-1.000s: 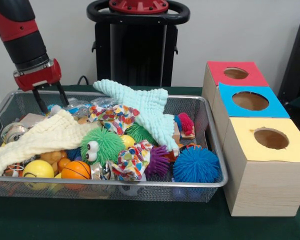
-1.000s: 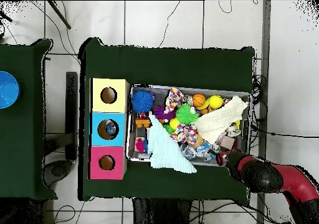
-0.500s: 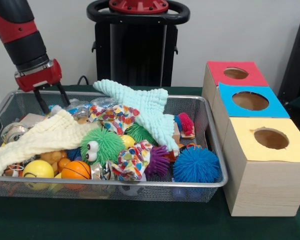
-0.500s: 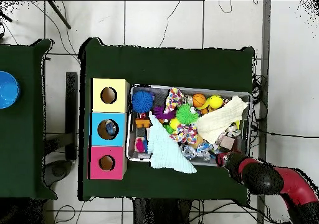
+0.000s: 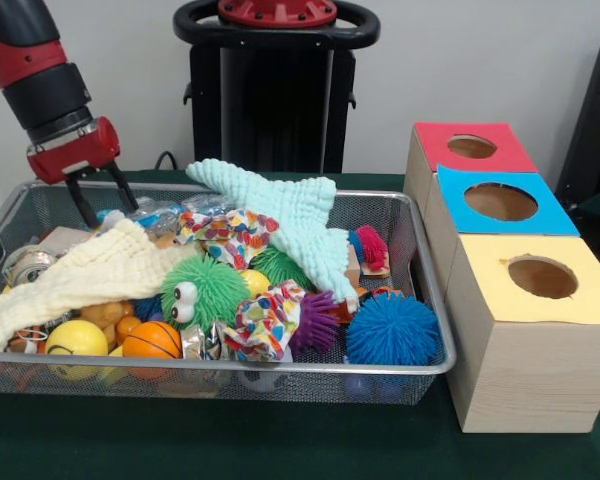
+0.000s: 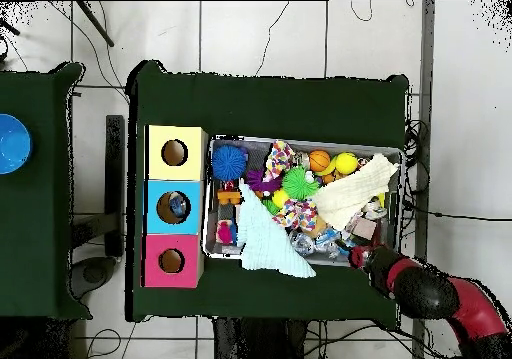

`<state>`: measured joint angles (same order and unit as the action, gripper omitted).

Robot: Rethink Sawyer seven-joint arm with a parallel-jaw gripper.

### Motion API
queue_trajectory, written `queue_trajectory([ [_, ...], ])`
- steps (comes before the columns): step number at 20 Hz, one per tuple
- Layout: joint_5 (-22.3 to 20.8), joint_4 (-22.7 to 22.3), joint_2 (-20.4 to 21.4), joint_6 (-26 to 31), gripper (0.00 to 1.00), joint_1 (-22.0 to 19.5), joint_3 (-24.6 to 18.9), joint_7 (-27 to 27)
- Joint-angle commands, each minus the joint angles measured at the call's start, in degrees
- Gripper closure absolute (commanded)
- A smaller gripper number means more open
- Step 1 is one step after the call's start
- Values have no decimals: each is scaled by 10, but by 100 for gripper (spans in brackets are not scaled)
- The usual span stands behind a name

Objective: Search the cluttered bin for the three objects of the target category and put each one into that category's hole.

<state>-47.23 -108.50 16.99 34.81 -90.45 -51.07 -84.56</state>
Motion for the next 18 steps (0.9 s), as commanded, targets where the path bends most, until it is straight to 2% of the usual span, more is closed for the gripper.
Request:
queue_trajectory([
  [1,15,-2,-67,18,0,-13,0,118],
  [5,15,-16,-71,9,0,-24,-2,108],
  [7,26,-20,-86,12,0,-36,-10,114],
  [13,103,15,-161,123,0,-55,-10,175],
  [18,116,37,-196,150,0,-58,-5,214],
])
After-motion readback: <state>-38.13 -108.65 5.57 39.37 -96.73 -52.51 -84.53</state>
